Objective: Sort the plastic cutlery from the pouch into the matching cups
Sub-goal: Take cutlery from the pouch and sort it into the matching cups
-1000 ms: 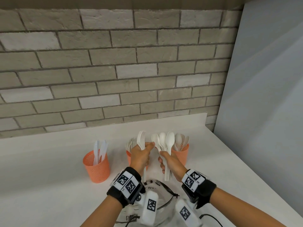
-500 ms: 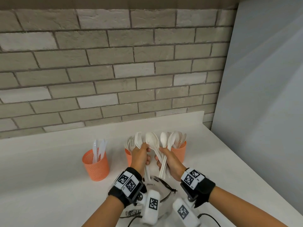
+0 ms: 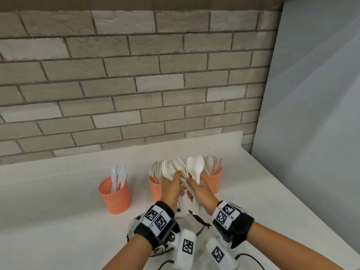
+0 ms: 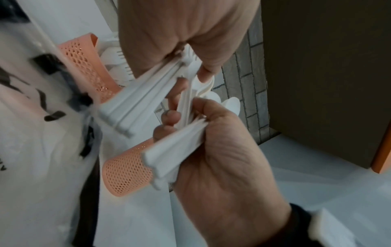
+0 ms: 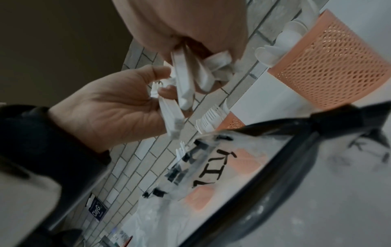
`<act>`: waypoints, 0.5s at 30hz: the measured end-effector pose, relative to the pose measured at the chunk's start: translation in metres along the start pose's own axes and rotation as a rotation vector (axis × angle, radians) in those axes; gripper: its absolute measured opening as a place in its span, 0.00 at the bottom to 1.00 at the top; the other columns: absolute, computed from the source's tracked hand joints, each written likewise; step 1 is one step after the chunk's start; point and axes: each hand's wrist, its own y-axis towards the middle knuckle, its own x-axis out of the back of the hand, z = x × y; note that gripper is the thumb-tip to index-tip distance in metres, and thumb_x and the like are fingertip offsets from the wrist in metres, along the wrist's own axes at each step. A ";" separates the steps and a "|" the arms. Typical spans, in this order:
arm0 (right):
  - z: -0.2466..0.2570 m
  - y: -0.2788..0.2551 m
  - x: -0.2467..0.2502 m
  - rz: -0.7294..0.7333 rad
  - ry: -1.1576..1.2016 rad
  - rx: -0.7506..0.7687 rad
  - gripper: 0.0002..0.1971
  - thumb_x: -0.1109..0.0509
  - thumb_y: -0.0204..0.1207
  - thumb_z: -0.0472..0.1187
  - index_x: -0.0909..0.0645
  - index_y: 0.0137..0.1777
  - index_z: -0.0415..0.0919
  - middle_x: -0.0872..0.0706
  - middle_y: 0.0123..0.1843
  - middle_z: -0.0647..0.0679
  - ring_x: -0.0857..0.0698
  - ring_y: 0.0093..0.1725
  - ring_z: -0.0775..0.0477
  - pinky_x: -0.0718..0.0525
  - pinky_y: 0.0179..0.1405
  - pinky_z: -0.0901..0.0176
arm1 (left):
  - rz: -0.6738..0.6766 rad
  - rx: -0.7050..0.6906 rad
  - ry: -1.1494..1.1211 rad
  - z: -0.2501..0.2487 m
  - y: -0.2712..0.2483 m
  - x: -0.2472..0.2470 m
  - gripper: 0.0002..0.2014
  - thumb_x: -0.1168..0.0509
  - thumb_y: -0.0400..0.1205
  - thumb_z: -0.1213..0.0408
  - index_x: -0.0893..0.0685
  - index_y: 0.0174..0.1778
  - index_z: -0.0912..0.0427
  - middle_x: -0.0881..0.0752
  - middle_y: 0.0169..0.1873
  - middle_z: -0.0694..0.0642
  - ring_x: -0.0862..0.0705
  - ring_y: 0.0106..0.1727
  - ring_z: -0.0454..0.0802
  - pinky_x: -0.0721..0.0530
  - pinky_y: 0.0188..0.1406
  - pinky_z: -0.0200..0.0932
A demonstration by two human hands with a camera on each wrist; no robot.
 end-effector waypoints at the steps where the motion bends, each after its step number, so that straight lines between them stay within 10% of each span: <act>1: 0.000 0.000 0.001 0.002 0.001 -0.004 0.13 0.46 0.85 0.37 0.22 0.43 0.47 0.20 0.31 0.47 0.25 0.21 0.58 0.25 0.24 0.67 | -0.010 0.012 -0.004 0.001 0.001 0.001 0.09 0.44 0.81 0.66 0.22 0.40 0.66 0.24 0.20 0.56 0.29 0.14 0.45 0.29 0.19 0.40; 7: -0.008 0.007 0.009 0.020 -0.044 -0.031 0.13 0.46 0.86 0.41 0.24 0.62 0.39 0.19 0.35 0.46 0.19 0.29 0.51 0.18 0.26 0.66 | -0.113 -0.016 -0.031 -0.006 0.005 0.010 0.12 0.48 0.83 0.67 0.22 0.39 0.62 0.16 0.28 0.58 0.19 0.29 0.52 0.20 0.38 0.48; 15: -0.016 0.018 0.015 0.129 -0.183 0.075 0.10 0.44 0.85 0.43 0.28 0.63 0.48 0.23 0.28 0.51 0.29 0.19 0.59 0.26 0.19 0.67 | -0.065 -0.094 0.073 -0.021 0.010 0.021 0.17 0.33 0.79 0.55 0.25 0.30 0.60 0.34 0.09 0.45 0.36 0.11 0.41 0.34 0.14 0.33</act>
